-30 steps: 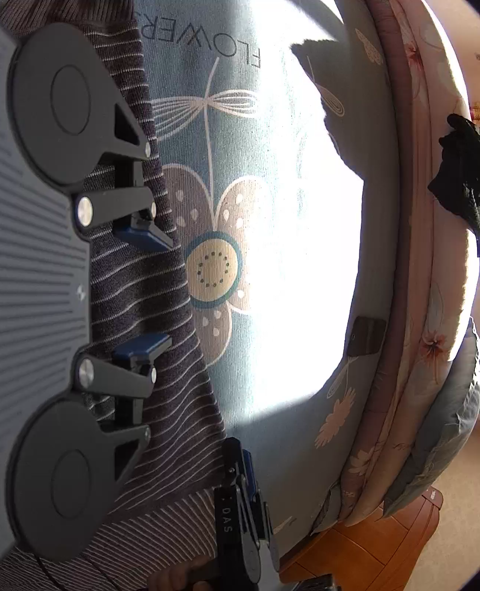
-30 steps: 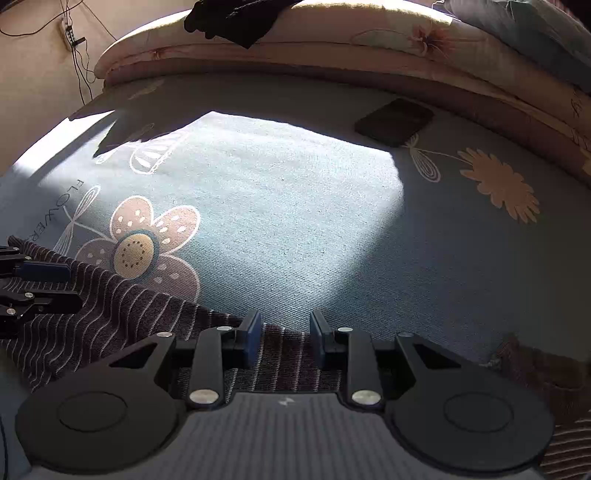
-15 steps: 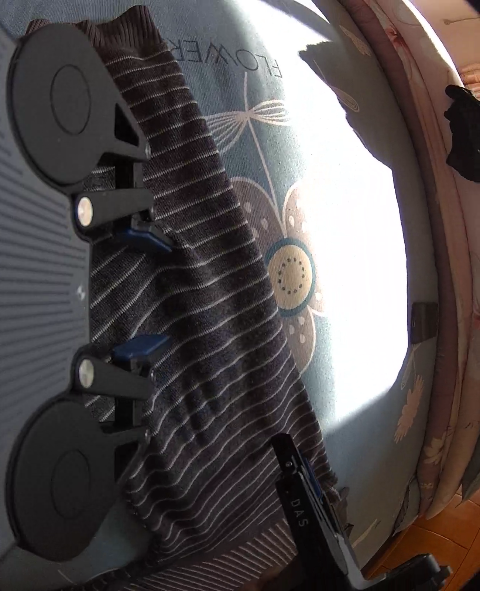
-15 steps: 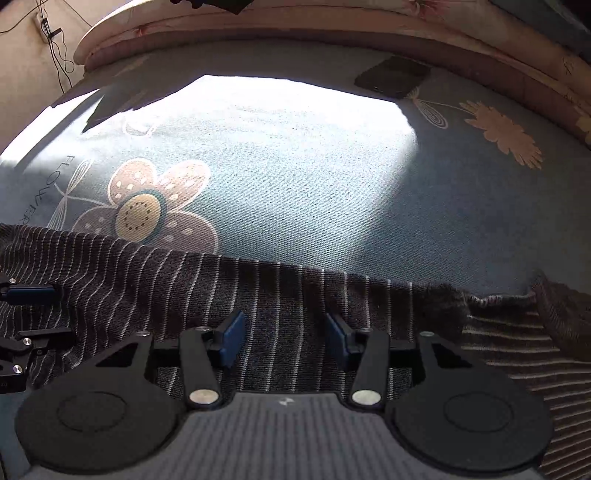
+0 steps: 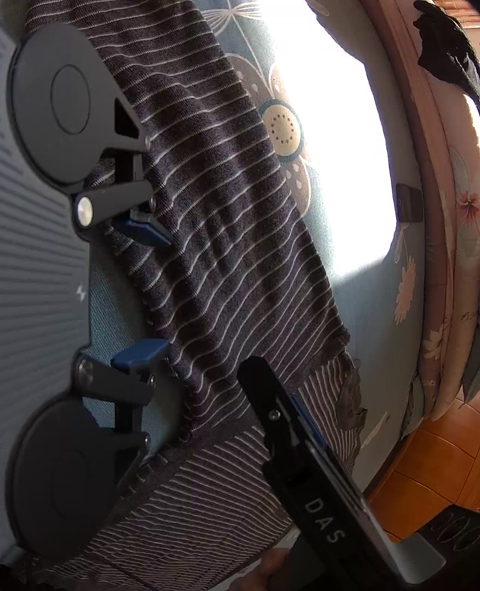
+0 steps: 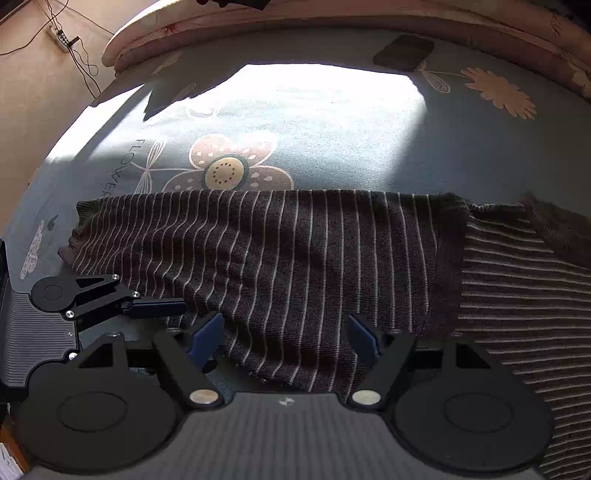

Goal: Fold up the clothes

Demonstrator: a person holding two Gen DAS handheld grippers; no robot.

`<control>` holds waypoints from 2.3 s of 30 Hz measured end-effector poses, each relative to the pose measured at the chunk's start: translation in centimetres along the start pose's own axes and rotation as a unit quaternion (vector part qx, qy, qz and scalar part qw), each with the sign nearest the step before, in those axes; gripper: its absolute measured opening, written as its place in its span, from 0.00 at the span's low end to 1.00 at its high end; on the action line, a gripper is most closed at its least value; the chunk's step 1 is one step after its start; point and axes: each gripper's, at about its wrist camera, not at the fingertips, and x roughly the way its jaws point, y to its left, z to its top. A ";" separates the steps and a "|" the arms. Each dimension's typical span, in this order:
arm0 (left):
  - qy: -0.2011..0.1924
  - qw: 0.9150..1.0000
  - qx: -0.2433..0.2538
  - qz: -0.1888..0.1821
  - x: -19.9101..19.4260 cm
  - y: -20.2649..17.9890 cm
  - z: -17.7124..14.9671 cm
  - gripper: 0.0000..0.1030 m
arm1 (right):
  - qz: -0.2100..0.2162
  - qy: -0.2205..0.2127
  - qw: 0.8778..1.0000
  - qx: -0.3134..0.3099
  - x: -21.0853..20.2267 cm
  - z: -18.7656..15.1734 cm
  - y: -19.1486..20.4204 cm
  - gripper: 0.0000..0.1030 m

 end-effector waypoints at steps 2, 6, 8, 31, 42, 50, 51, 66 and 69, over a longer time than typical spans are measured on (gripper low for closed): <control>0.021 1.000 0.009 0.012 0.5 0.4 -0.7 0.55 | 0.001 -0.010 1.000 0.001 1.0 -1.4 0.9 0.76; 0.030 1.000 0.006 0.007 -0.4 1.2 -2.5 0.56 | -0.001 -0.015 0.999 0.031 4.4 -2.9 1.6 0.76; 0.051 0.999 -0.001 0.003 -0.9 1.3 -3.1 0.56 | -0.006 -0.013 0.999 0.052 5.3 -4.1 1.7 0.79; 0.014 0.996 0.075 0.042 -4.0 2.8 -3.6 0.72 | 0.107 -0.078 0.986 0.097 4.8 -3.2 6.2 0.99; 0.027 0.999 0.038 0.007 -3.6 4.7 -4.7 0.73 | 0.148 -0.027 0.982 0.112 7.3 -3.3 7.5 1.00; 0.013 1.000 0.007 0.024 -2.9 6.8 -4.2 0.73 | 0.136 -0.020 0.978 0.159 8.6 -2.0 6.2 1.00; 0.017 1.000 -0.009 0.017 -2.9 7.0 -4.5 0.75 | 0.135 -0.031 0.978 0.153 8.3 -2.7 6.2 1.00; 0.003 0.998 -0.021 -0.066 -5.0 12.0 -0.3 0.80 | 0.212 -0.039 0.945 0.247 8.7 -3.7 2.3 1.00; 0.004 0.991 -0.076 -0.108 -3.5 13.1 -0.5 0.81 | 0.242 -0.040 0.929 0.276 9.0 -4.1 0.9 1.00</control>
